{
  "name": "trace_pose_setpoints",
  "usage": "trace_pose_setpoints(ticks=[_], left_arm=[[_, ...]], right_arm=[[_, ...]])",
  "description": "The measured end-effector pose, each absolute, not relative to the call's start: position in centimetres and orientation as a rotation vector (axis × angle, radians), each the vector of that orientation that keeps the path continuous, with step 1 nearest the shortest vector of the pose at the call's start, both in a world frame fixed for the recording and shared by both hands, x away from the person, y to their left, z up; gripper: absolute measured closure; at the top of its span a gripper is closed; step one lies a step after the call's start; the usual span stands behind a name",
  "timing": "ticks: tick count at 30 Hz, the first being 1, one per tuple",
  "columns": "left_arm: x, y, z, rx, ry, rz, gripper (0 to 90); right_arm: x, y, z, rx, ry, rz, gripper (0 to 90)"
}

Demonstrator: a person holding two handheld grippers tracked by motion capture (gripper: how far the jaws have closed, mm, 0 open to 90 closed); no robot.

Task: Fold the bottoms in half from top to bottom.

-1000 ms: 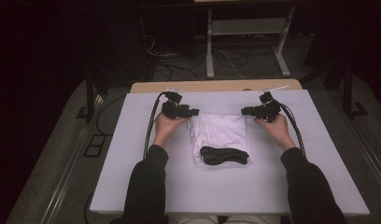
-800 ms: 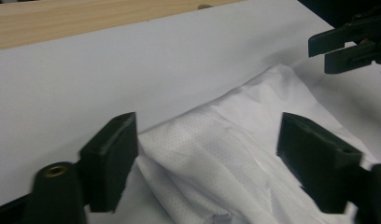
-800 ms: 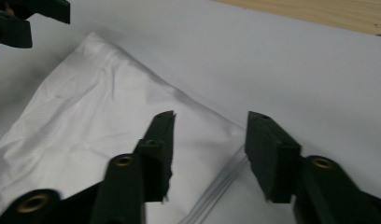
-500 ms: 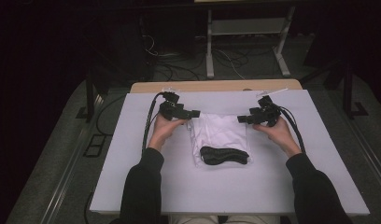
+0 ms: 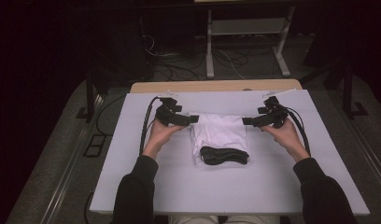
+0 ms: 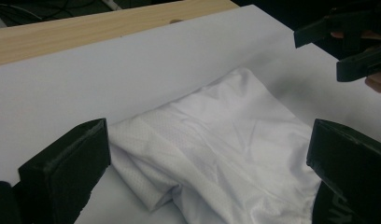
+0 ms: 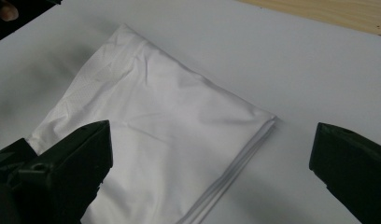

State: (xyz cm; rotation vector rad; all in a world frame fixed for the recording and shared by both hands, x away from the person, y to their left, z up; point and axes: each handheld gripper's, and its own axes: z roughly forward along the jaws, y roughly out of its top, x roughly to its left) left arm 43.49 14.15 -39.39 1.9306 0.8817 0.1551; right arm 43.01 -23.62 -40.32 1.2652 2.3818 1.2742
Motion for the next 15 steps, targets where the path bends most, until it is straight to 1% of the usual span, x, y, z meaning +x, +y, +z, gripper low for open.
trace_pose_setpoints(ticks=[7,15], left_arm=[[42.2,15.0,-39.1,1.924,0.881,0.203,0.0],[40.7,15.7,-38.9,1.916,0.891,0.226,0.0]], right_arm=[[41.7,-23.9,-39.8,1.244,2.385,1.272,0.0],[40.2,-24.4,-39.8,1.229,2.377,1.294,0.0]])
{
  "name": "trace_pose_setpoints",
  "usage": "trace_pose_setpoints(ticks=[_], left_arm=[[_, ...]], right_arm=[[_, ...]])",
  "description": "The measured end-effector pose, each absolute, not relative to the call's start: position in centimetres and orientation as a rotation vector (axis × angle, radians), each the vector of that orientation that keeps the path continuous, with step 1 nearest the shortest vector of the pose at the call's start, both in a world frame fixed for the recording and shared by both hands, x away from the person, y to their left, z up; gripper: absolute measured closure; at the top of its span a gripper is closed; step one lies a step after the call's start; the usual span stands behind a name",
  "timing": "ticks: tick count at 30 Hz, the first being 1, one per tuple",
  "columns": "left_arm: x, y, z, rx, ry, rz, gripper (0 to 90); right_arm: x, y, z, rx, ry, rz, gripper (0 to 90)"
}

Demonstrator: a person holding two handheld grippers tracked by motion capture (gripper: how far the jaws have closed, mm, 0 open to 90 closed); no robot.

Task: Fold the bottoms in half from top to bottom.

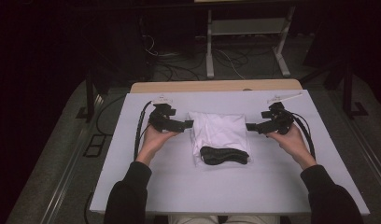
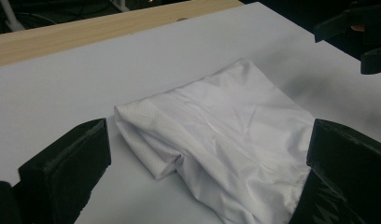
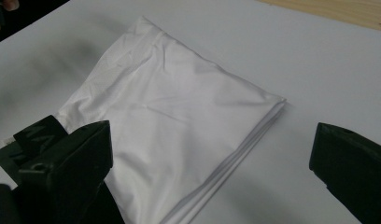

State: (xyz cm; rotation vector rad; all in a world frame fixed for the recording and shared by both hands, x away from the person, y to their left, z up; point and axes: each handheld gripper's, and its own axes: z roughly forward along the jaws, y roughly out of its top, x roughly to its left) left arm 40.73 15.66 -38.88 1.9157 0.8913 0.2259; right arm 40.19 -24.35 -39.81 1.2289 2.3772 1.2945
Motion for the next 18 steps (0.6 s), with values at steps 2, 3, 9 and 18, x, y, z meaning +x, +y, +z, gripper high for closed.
trace_pose_setpoints(ticks=[2,3,9,18], left_arm=[[40.3,15.8,-38.9,1.916,0.887,0.23,0.0],[40.1,15.9,-39.0,1.914,0.885,0.228,0.0],[38.9,16.5,-39.5,1.91,0.882,0.228,0.0],[36.7,17.2,-39.4,1.909,0.855,0.257,0.0]], right_arm=[[39.8,-24.6,-39.8,1.231,2.371,1.305,0.0],[39.6,-24.7,-39.8,1.224,2.37,1.306,0.0],[38.1,-25.4,-40.2,1.222,2.374,1.294,0.0],[35.5,-26.1,-40.6,1.2,2.363,1.3,0.0]])
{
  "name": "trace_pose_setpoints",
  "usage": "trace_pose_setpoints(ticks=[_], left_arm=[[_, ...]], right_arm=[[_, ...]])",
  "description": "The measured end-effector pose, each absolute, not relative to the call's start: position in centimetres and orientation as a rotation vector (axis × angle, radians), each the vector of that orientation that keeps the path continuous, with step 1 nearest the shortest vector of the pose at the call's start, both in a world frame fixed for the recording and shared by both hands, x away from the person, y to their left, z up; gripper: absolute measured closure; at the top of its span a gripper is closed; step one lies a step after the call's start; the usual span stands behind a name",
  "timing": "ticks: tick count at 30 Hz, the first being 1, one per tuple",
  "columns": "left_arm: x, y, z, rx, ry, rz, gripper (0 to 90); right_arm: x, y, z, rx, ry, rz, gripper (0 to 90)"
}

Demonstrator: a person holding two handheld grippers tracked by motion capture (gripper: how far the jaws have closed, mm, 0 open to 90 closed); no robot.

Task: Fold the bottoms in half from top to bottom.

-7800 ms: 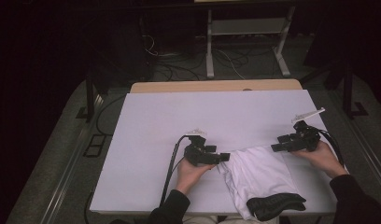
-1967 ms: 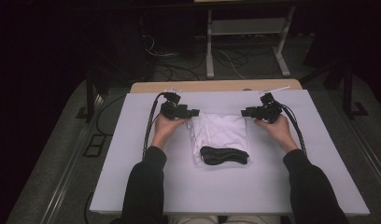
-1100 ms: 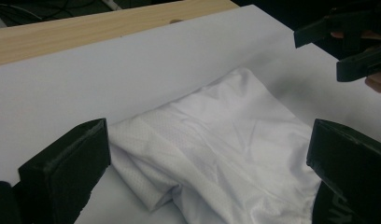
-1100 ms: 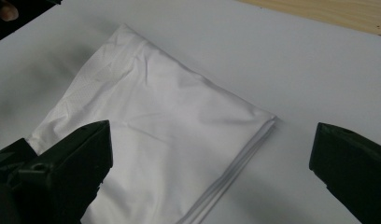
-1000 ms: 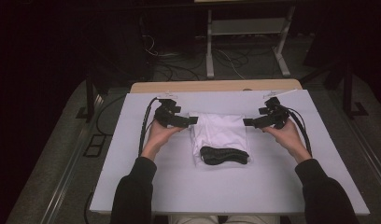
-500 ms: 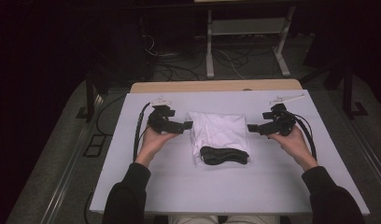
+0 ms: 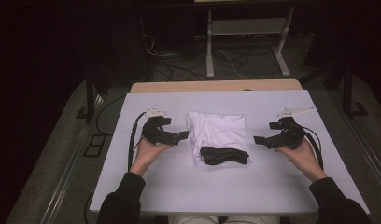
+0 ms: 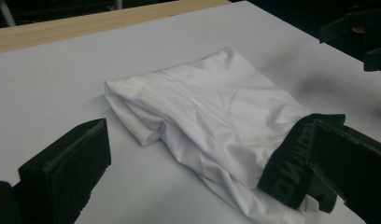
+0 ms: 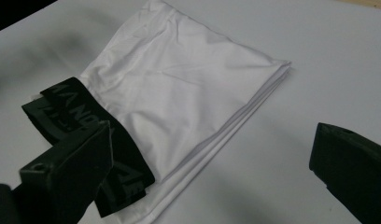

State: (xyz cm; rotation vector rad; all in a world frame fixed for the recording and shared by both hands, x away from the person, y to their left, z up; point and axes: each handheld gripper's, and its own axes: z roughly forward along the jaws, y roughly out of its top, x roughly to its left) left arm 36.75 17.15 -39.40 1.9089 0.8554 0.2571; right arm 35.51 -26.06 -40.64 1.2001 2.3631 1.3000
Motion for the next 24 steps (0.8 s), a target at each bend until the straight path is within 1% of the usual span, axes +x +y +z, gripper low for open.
trace_pose_setpoints(ticks=[9,12,24], left_arm=[[34.5,17.8,-39.6,1.882,0.838,0.276,0.0],[33.6,18.1,-40.0,1.869,0.832,0.261,0.0],[30.2,20.1,-41.2,1.842,0.852,0.295,0.0]], right_arm=[[32.8,-26.2,-41.1,1.168,2.356,1.312,0.0],[32.0,-26.3,-41.2,1.163,2.359,1.308,0.0],[29.3,-28.1,-42.5,1.203,2.338,1.288,0.0]])
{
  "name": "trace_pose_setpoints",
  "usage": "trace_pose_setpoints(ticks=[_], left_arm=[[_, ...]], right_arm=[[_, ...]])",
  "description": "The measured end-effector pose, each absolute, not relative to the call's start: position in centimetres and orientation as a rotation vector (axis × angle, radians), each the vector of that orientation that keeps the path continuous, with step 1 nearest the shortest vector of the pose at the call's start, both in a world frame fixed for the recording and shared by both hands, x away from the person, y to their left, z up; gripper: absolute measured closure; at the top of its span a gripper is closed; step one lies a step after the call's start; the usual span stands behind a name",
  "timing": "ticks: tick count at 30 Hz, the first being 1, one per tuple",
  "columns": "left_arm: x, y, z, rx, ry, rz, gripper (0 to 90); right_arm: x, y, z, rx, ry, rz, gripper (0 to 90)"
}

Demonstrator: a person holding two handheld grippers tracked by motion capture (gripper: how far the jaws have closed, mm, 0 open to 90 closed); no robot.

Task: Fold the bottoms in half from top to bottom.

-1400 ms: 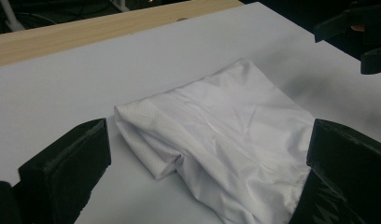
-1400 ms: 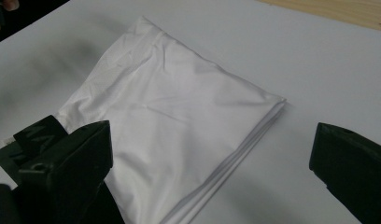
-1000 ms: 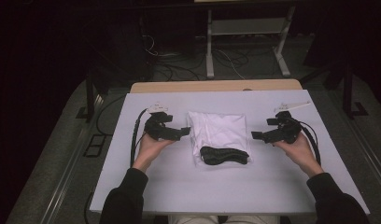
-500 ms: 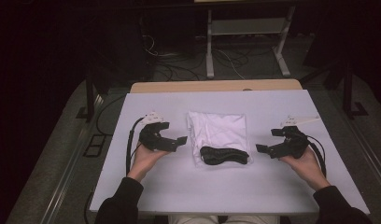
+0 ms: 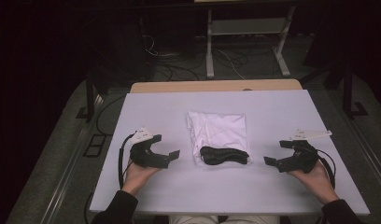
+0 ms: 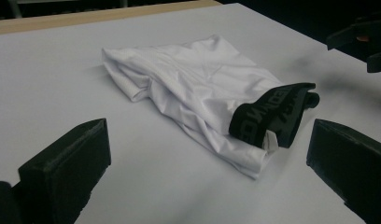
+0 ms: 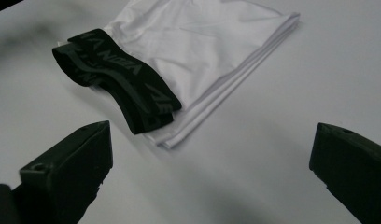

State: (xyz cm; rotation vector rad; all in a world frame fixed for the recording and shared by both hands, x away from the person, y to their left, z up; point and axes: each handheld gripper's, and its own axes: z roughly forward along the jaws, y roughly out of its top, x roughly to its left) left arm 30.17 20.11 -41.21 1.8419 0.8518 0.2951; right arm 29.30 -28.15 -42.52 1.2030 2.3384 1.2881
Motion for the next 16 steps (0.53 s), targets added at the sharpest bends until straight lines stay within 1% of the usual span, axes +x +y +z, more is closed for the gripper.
trace_pose_setpoints(ticks=[11,16], left_arm=[[28.5,21.4,-42.1,1.813,0.866,0.302,0.0],[28.5,21.4,-42.8,1.844,0.869,0.292,0.0]], right_arm=[[27.1,-29.6,-43.7,1.234,2.326,1.263,0.0],[26.8,-29.8,-43.9,1.241,2.323,1.253,0.0]])
